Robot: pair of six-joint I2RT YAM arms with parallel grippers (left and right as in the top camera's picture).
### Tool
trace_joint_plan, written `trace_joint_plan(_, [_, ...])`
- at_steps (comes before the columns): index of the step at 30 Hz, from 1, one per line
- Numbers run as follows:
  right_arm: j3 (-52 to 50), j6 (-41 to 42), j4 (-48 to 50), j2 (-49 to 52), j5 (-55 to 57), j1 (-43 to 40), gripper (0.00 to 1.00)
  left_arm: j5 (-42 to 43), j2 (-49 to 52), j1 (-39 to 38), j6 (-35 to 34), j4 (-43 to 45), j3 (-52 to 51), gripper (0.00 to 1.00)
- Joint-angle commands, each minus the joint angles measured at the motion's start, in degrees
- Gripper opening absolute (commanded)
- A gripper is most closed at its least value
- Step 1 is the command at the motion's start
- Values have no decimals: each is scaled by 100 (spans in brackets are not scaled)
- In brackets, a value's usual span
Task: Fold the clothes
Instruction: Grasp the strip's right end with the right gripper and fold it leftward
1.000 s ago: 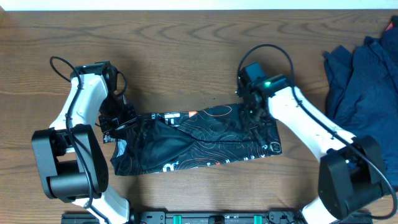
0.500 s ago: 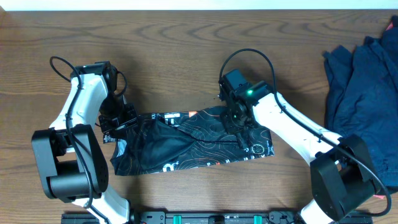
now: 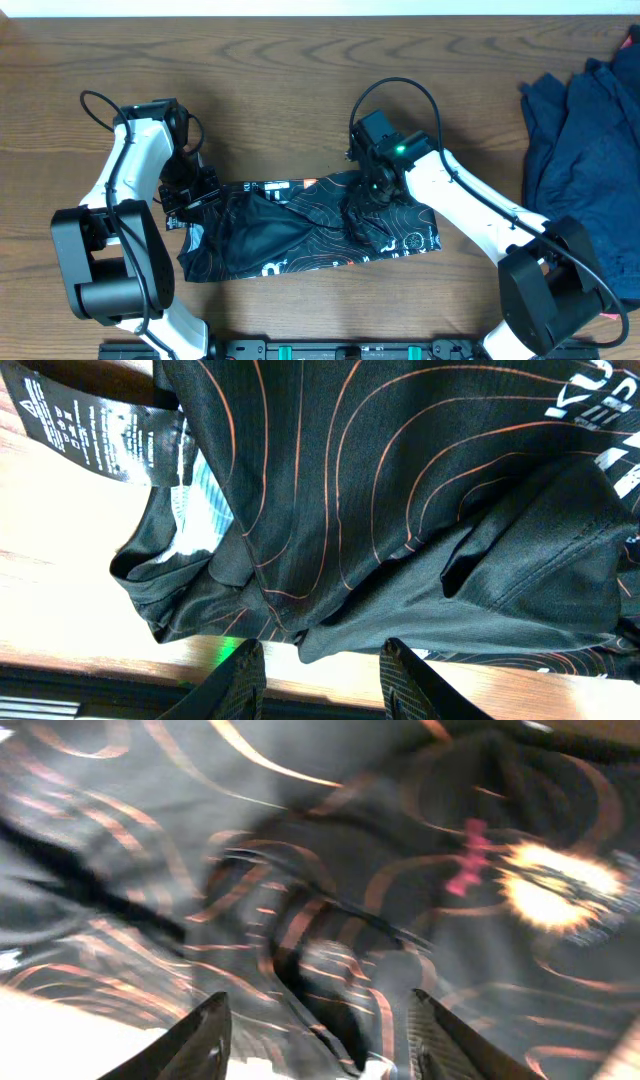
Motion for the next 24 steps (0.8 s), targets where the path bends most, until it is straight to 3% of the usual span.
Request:
trace_joint_plan(1, [-28, 481, -92, 50, 942, -2, 55, 33, -98, 15, 35, -13, 131, 40])
trace_joint_plan(6, [-109, 916, 90, 57, 1248, -2, 45, 33, -98, 15, 35, -15, 98, 40])
trace_joint_plan(14, [-151, 909, 492, 494, 686, 0, 45, 33, -98, 15, 33, -13, 98, 40])
trace_joint_plan(18, [-151, 754, 850, 813, 46, 11, 46, 33, -98, 15, 35, 0, 98, 40])
trace_joint_plan(24, [-133, -98, 1759, 844, -1788, 11, 52, 33, -98, 15, 35, 9, 98, 40])
